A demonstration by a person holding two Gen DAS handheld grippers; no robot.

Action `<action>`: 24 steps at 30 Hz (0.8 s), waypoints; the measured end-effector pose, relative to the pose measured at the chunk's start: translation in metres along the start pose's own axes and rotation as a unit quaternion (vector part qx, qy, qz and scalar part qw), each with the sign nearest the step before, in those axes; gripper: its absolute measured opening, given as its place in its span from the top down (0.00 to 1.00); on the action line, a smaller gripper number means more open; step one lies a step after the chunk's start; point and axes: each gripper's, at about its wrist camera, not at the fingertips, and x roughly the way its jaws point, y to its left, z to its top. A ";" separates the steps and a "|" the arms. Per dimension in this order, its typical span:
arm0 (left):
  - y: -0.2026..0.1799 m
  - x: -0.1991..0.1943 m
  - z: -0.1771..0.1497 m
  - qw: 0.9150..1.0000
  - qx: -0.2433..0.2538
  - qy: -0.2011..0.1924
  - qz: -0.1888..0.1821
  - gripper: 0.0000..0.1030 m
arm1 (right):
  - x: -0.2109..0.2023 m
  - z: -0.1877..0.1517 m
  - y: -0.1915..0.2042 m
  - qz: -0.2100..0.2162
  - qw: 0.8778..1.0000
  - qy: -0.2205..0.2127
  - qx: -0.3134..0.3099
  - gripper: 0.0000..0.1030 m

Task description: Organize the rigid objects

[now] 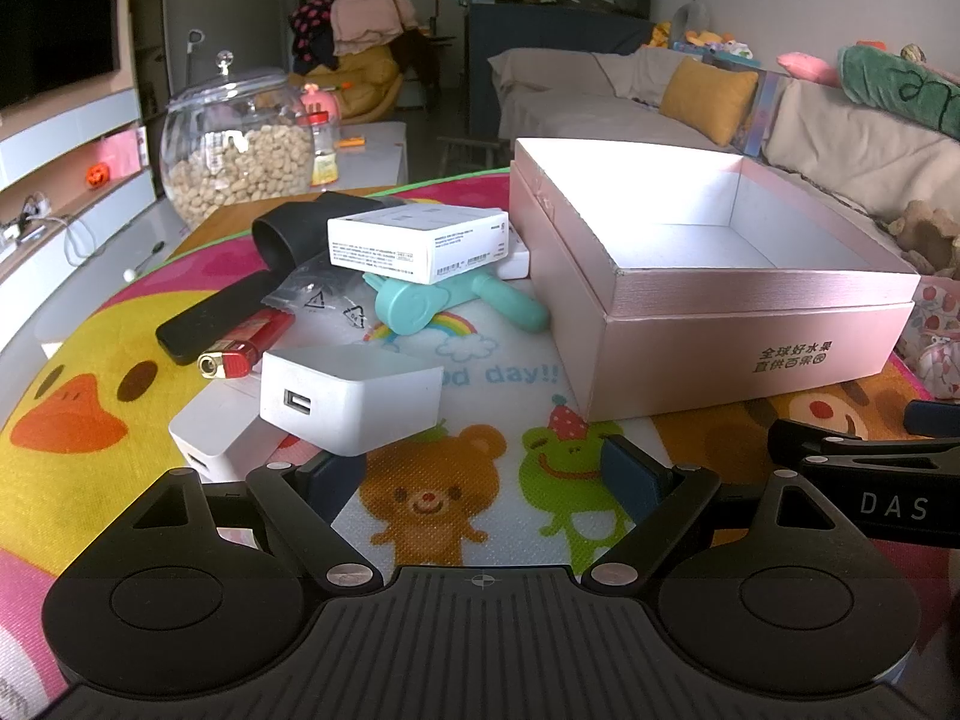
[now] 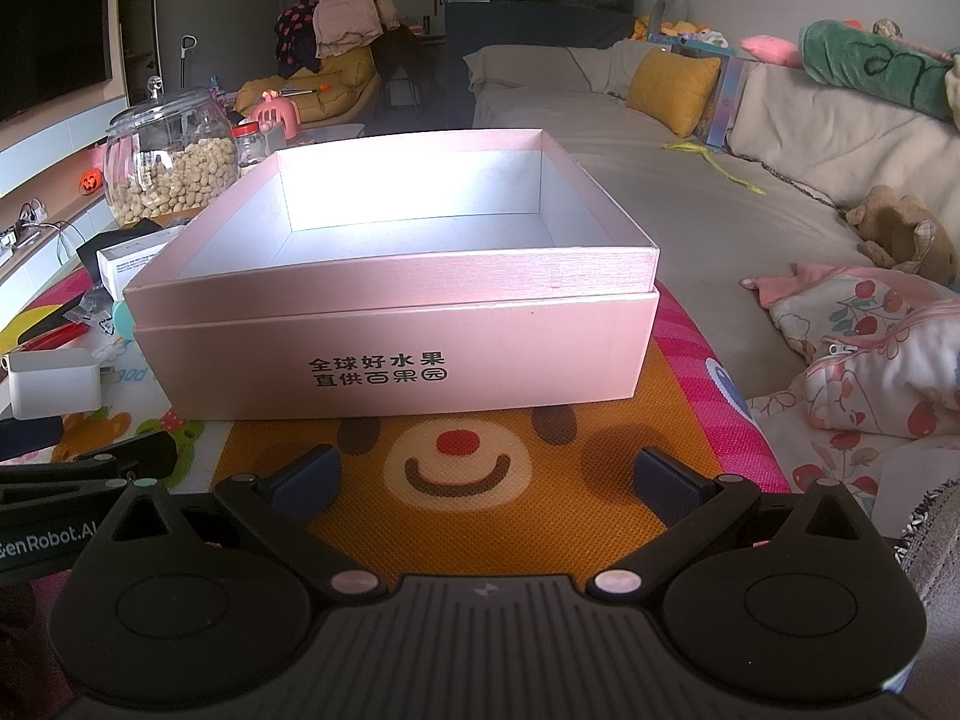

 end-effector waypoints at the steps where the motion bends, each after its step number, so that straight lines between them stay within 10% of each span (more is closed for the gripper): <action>1: 0.000 0.000 0.000 1.000 0.001 0.000 0.001 0.13 | 0.000 0.000 0.000 -0.001 1.000 0.000 -0.001 0.00; 24: -0.003 -0.001 0.001 1.000 0.004 0.000 0.004 0.12 | 0.000 0.001 0.002 -0.001 1.000 0.001 -0.002 0.00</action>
